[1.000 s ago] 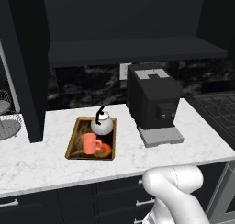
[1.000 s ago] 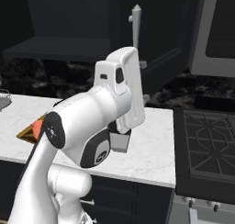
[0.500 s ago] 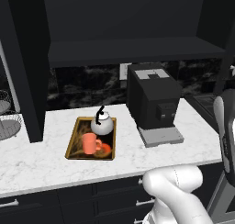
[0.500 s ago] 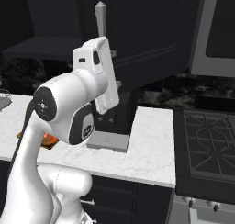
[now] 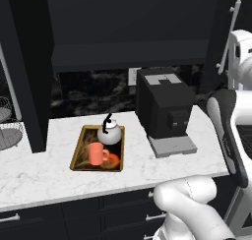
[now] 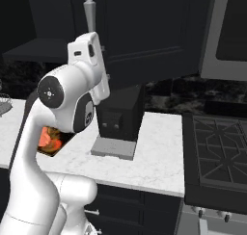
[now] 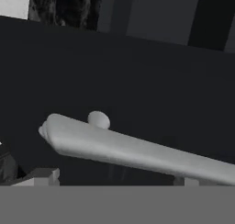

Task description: Pick the kettle from the counter and place it on the tray. Then pick the mug from the cabinet and place it on the tray. Then close the cabinet doors.

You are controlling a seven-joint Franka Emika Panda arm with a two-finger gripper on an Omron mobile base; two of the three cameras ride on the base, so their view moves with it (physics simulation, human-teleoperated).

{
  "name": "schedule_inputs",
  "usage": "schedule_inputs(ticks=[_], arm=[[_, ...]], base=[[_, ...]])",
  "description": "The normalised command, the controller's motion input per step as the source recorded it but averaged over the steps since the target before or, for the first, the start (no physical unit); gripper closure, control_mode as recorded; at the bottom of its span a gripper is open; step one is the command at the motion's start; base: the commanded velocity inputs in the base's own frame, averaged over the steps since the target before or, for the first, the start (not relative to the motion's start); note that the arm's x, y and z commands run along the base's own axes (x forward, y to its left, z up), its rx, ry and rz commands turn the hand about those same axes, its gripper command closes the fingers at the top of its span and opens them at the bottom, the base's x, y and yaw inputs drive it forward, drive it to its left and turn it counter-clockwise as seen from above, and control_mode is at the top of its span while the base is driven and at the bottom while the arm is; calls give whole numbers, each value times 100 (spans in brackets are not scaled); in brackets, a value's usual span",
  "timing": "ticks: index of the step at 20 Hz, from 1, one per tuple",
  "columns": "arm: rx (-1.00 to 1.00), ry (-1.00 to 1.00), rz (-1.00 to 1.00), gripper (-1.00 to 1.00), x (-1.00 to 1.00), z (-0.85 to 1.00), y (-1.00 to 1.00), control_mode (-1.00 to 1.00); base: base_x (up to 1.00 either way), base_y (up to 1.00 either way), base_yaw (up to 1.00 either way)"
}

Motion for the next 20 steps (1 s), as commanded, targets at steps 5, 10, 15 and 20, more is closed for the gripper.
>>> schedule_inputs(ticks=[5,10,15,20], arm=[[0,1,6,-100,95,-17,47,-100],[0,5,1,-100,87,-22,38,-100],[0,1,0,-100,85,-15,10,-100],[0,3,-7,-100,75,-12,-6,-100]], base=[[0,0,0],[0,0,0],[0,0,0],[0,0,0]])
